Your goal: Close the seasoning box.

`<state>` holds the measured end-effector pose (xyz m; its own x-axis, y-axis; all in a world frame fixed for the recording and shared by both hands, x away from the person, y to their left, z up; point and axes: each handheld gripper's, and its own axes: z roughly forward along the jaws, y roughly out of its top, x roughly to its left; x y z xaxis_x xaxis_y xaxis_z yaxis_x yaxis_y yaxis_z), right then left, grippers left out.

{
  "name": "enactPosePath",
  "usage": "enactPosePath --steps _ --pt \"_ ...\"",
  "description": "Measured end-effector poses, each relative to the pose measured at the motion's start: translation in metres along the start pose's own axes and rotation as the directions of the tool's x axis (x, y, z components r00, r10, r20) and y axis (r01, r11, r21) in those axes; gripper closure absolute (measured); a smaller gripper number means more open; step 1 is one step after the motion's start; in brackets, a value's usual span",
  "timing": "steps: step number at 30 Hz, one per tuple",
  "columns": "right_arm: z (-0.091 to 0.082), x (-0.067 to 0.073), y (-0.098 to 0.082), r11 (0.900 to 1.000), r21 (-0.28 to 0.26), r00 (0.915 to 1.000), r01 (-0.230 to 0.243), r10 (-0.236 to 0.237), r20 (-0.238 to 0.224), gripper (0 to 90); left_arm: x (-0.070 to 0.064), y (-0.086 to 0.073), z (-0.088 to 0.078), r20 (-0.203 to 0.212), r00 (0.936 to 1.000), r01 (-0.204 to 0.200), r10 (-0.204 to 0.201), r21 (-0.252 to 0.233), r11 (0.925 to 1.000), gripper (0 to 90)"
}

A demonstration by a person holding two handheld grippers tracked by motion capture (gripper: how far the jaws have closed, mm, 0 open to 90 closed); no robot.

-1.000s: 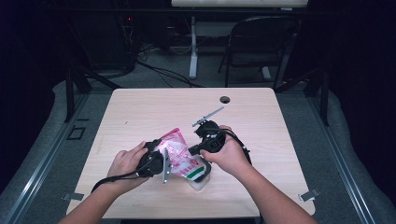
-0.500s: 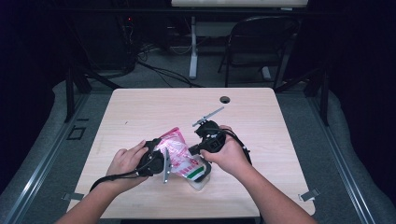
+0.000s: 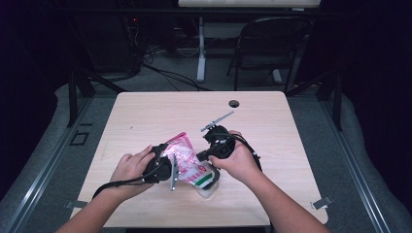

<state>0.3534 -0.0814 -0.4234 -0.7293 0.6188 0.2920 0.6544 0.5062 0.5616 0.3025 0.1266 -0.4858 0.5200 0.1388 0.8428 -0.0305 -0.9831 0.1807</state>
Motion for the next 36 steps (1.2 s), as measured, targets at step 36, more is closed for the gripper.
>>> enactPosePath --steps 36 --pt "-0.0006 -0.0070 -0.0027 1.000 -0.009 0.9999 -0.005 0.005 0.013 90.0 -0.0002 0.0088 0.0006 -0.075 0.9924 -0.096 0.098 0.031 0.9949 60.8"
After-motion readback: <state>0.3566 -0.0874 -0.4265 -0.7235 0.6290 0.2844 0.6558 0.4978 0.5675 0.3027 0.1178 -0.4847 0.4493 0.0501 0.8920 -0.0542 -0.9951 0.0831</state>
